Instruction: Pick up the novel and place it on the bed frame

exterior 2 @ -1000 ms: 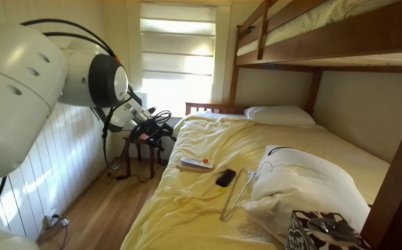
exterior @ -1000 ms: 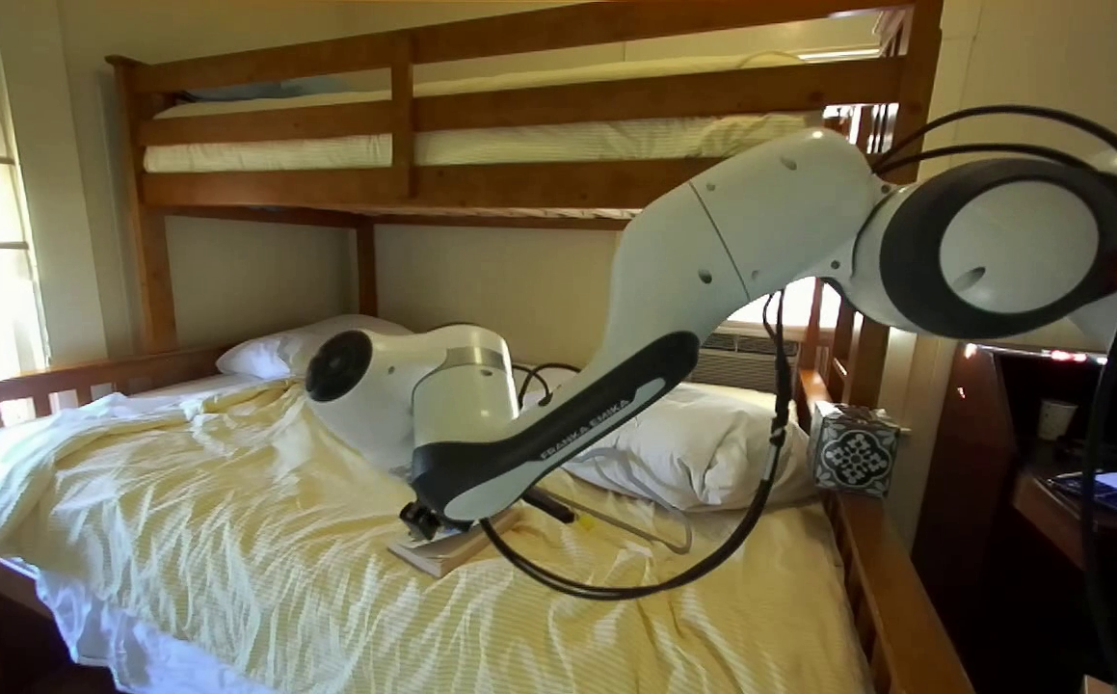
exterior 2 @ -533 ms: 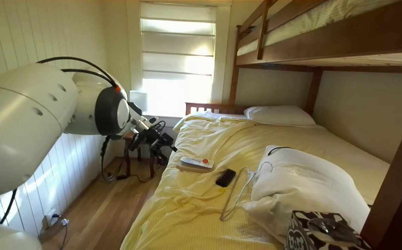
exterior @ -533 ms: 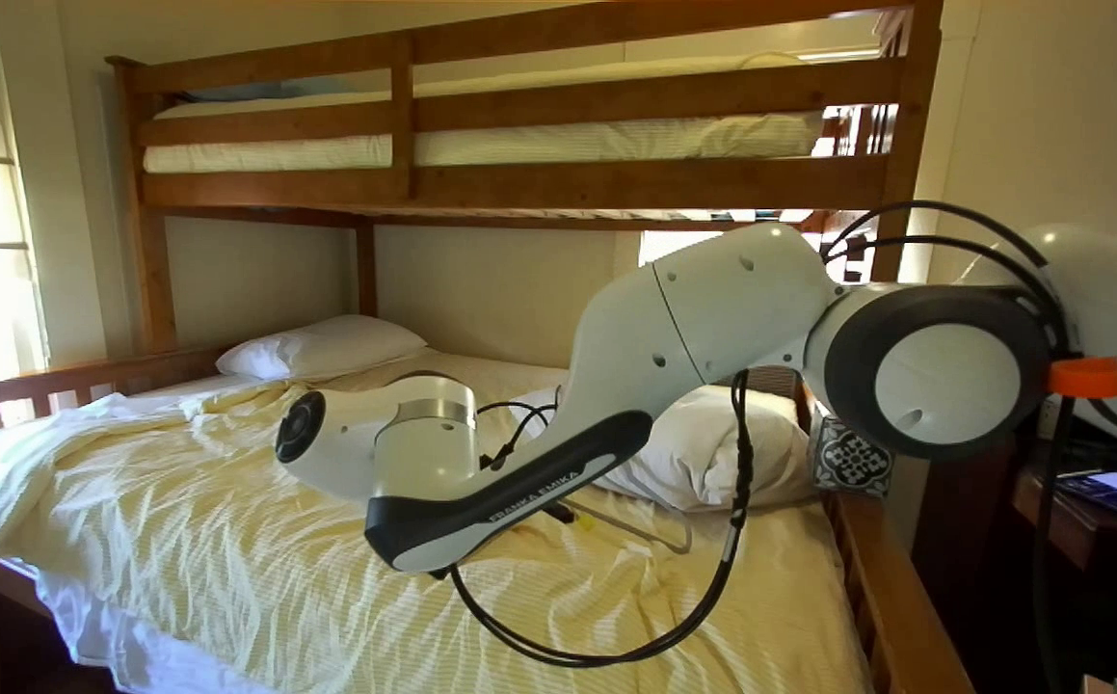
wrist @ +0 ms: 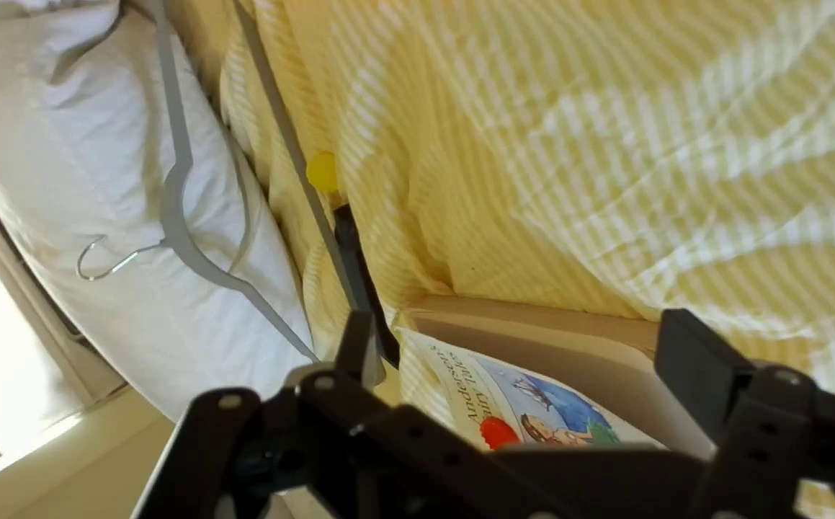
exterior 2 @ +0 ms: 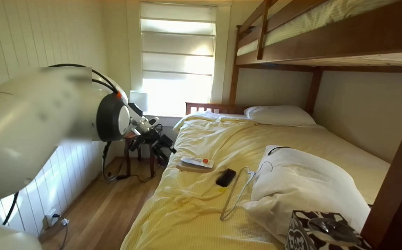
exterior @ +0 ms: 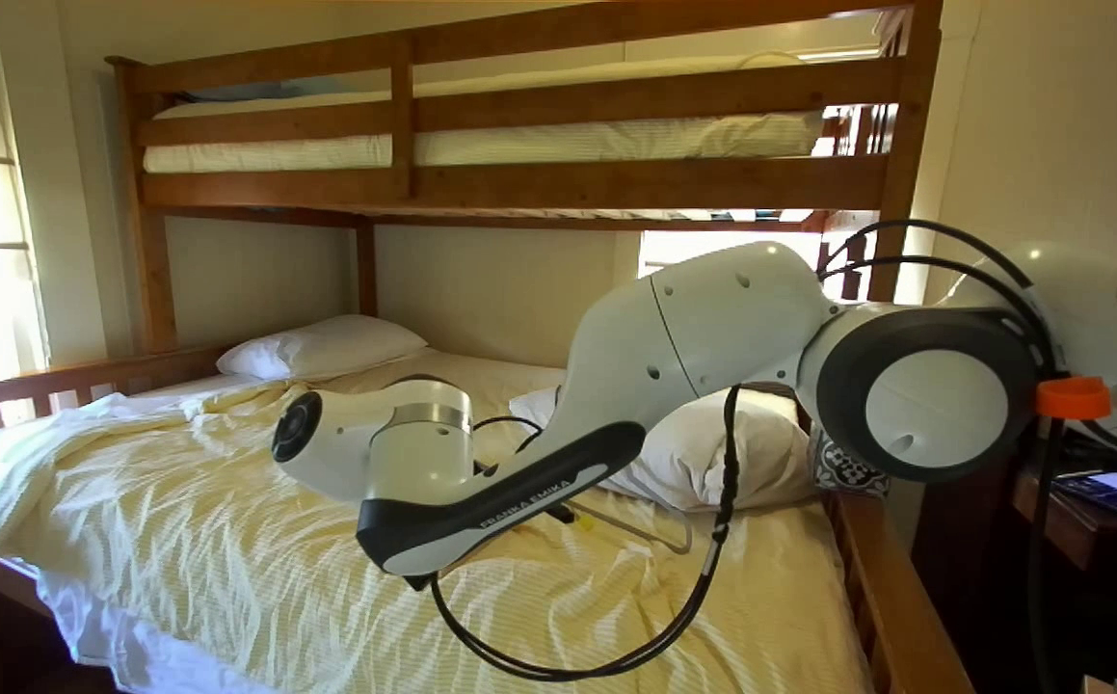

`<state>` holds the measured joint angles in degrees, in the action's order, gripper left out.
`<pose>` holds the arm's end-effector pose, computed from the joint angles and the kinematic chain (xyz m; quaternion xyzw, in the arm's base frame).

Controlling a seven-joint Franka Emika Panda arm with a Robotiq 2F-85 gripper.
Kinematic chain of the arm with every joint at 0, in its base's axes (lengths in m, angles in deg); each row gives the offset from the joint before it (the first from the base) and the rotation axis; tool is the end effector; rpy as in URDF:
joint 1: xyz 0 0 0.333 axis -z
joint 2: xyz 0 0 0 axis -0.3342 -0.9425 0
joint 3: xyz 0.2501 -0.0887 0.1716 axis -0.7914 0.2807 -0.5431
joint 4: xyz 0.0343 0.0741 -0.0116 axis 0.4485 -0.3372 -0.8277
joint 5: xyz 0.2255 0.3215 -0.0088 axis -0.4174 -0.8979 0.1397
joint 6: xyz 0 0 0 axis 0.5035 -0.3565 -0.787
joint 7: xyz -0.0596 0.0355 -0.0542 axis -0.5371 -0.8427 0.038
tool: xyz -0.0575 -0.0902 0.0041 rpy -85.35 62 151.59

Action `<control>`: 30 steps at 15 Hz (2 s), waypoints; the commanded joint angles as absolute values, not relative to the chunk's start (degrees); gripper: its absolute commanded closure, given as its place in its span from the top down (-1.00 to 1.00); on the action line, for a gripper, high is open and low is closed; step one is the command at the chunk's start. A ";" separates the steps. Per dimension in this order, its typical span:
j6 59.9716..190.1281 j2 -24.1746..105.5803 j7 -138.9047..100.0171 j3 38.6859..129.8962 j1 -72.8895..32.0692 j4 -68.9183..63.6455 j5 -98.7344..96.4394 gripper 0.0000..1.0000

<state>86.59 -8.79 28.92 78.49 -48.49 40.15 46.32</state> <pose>0.7009 0.3186 0.1946 0.9033 -0.0646 0.1483 0.3974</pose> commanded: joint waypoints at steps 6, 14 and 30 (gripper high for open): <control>94.09 -18.26 41.78 81.17 -48.08 52.78 48.34 1.00; 101.83 -16.94 34.07 83.93 -48.36 49.99 53.21 1.00; 113.14 -22.92 8.33 83.48 -44.47 52.40 53.49 1.00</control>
<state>112.92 -20.56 12.28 83.87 -45.42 49.64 53.88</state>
